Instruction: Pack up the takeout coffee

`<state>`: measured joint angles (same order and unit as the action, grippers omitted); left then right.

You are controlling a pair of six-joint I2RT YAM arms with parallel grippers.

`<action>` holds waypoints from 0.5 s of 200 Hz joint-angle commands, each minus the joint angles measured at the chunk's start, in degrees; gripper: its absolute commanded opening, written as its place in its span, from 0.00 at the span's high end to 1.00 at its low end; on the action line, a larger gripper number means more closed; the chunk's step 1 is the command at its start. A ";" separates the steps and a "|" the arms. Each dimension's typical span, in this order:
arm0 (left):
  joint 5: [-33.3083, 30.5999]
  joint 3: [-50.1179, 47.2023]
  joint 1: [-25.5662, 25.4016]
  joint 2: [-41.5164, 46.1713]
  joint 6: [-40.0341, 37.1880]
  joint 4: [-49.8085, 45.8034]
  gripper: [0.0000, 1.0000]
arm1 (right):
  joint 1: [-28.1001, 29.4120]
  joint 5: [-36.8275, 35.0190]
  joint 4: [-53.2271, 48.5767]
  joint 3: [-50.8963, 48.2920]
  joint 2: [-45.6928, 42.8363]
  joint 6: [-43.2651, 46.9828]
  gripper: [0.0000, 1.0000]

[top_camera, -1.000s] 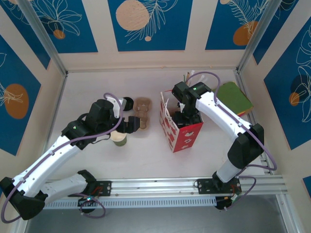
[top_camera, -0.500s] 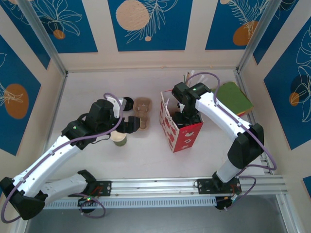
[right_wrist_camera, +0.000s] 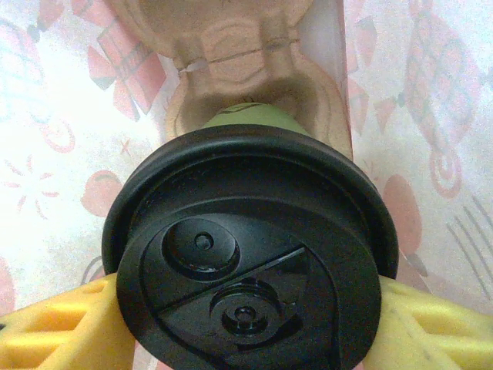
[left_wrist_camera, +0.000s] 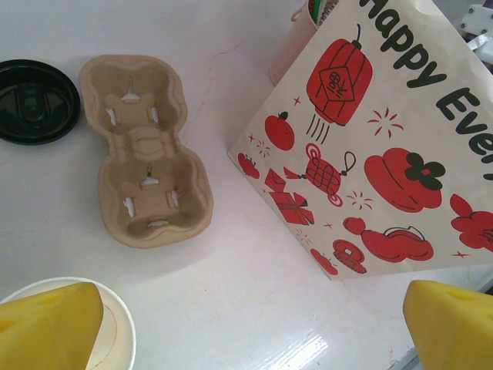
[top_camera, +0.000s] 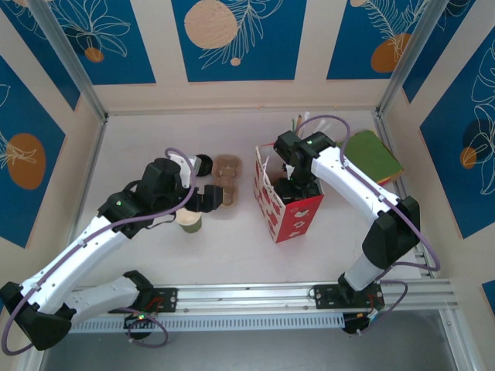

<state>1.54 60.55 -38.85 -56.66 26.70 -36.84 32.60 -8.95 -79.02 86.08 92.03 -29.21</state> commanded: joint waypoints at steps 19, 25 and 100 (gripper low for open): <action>0.84 -0.40 0.66 0.93 0.53 0.63 0.00 | -0.26 0.94 -0.69 -0.03 -1.68 -0.41 0.35; 0.88 -0.36 0.65 0.94 0.55 0.71 0.00 | -0.23 0.95 -0.69 0.01 -1.68 -0.33 0.35; -1.06 -0.43 0.63 1.61 1.14 0.54 0.00 | -0.45 1.04 -0.67 0.18 -1.60 0.09 0.35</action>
<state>1.50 60.55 -38.85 -56.66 26.94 -36.84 32.53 -8.95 -79.02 86.08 92.01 -29.19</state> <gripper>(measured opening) 0.998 0.647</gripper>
